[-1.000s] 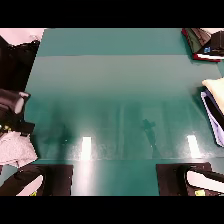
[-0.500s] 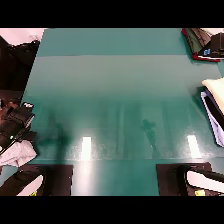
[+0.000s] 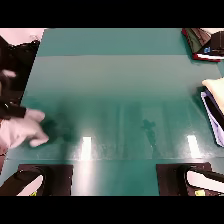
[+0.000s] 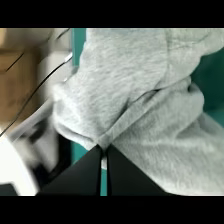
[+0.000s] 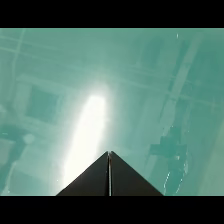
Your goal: Fold the shirts.
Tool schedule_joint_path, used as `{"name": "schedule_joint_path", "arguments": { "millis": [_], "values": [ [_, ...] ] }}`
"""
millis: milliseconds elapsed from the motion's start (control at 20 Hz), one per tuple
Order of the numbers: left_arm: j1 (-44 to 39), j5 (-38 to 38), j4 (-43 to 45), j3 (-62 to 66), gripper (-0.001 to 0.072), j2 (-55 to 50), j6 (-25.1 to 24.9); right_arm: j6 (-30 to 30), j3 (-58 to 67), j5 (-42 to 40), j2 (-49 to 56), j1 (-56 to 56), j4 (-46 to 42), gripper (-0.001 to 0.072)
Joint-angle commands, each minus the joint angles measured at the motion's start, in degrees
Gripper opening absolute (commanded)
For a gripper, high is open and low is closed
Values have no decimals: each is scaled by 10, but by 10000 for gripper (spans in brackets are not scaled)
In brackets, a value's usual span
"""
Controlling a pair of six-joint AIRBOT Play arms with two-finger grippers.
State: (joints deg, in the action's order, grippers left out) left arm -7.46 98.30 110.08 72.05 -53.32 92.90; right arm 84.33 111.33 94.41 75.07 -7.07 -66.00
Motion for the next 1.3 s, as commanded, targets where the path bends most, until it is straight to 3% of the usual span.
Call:
{"name": "schedule_joint_path", "arguments": {
  "millis": [0,150,250,450,700,750,800,850,950,1050,1250],
  "values": [
    [0,-40,-253,206,25,0,-35,0,0,-4,0,0,0,14],
    [0,-147,-488,262,24,-1,-80,0,0,-4,0,1,0,14],
    [-5,-171,-574,262,23,-16,-107,0,0,-4,0,1,0,14],
    [-89,-153,-554,259,23,-98,-113,0,0,-4,0,1,0,14],
    [-164,-154,-546,259,27,-250,-177,0,0,4,0,1,0,14],
    [-163,-153,-544,259,222,-272,-177,0,0,6,0,1,0,14],
    [-159,-150,-533,259,525,-287,-170,0,0,6,0,1,0,14],
    [-152,-140,-515,259,574,-294,-159,0,0,6,0,1,0,14],
    [-131,-120,-457,259,572,-290,-158,0,0,6,0,1,0,14],
    [-99,-106,-406,255,502,-284,-158,0,0,6,0,1,0,13],
    [-26,-124,-402,159,504,-276,-158,1,0,9,0,1,0,14]
  ]
}}
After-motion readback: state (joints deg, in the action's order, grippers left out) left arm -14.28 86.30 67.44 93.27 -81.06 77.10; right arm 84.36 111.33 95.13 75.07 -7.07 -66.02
